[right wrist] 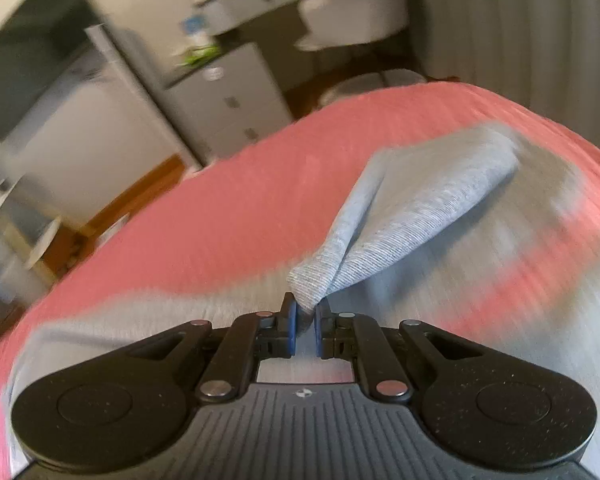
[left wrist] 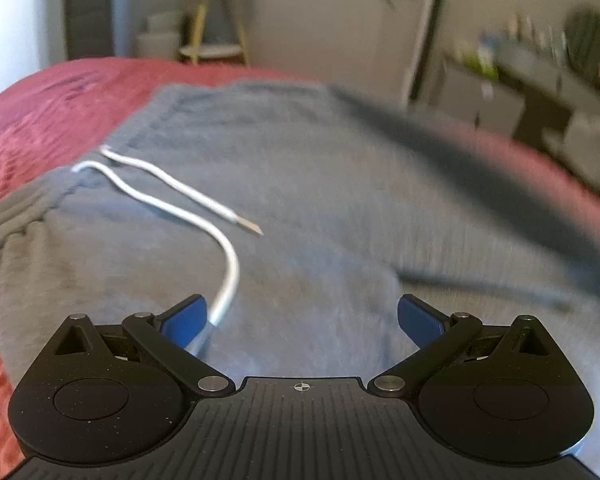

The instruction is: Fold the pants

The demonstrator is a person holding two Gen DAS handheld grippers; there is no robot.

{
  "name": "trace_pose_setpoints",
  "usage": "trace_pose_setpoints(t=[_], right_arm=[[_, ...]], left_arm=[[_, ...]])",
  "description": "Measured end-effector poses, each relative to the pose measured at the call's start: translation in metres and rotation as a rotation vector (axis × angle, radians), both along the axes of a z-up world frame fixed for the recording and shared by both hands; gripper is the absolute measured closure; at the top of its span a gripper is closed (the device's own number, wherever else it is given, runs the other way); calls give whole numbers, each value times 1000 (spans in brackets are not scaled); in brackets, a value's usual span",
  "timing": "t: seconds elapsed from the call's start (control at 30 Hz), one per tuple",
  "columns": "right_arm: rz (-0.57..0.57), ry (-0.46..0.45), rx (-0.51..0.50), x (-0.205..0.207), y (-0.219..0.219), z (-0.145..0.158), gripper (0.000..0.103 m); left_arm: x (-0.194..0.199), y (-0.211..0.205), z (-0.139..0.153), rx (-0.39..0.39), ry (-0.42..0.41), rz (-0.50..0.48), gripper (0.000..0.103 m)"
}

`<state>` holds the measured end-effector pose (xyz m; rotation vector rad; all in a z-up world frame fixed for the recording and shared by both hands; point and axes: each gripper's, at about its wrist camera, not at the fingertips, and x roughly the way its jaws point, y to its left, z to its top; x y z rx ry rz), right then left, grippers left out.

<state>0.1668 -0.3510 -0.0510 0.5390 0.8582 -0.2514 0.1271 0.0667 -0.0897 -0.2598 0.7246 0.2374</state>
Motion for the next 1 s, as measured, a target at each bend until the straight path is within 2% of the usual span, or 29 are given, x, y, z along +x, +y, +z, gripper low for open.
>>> trace_pose_setpoints(t=[0.07,0.13,0.2,0.23,0.27,0.3,0.33,0.37,0.43,0.47,0.5,0.53,0.6,0.67,0.77,0.83,0.87,0.9,0.97,1.0], right_arm=[[36,31,15,-67,21,-8,94],[52,90,37,-119,32,-32,90],[-7,126,86,-146,29,-51,89],[-39,107,106,-153,25,-53,88],[-64,71,104,-155,21,-49,77],[-89,43,73,-154,18,-43,53],[-114,1,11,-151,17,-33,36],[-126,-38,-64,-145,17,-26,7],[-175,-73,-280,-129,25,-16,7],[-210,-53,-363,-119,28,-17,7],[-240,-23,-403,-107,26,-20,7],[-266,0,-389,-98,25,-27,7],[-289,1,-259,-90,19,-47,6],[-298,39,-163,-84,11,-70,6],[-256,55,-290,-84,13,-84,6],[-271,36,-268,-87,16,-90,5],[-298,-1,-257,-90,17,-92,5],[-316,-32,-248,-101,21,-87,5],[-321,-47,-248,-101,20,-90,5],[-318,-43,-255,-98,20,-90,5]], left_arm=[[-11,12,9,-81,-77,24,0],[-17,21,13,-162,-111,38,0],[-15,26,17,-181,-70,12,0],[-12,27,18,-176,-37,-17,0],[-9,27,20,-166,2,-47,0],[-5,28,21,-158,33,-66,0],[-2,29,23,-148,42,-75,0],[1,30,25,-143,43,-85,0],[6,34,29,-150,21,-113,0],[16,38,30,-165,18,-131,0],[28,43,31,-182,32,-137,0],[42,47,33,-201,47,-136,0],[68,57,34,-236,59,-124,0],[94,64,31,-258,73,-108,0],[125,72,21,-287,91,-97,0],[145,78,12,-304,104,-74,0],[154,81,8,-316,109,-64,5],[162,83,5,-321,116,-48,18],[178,85,-2,-316,147,-36,32],[185,86,-6,-310,159,-36,34]])
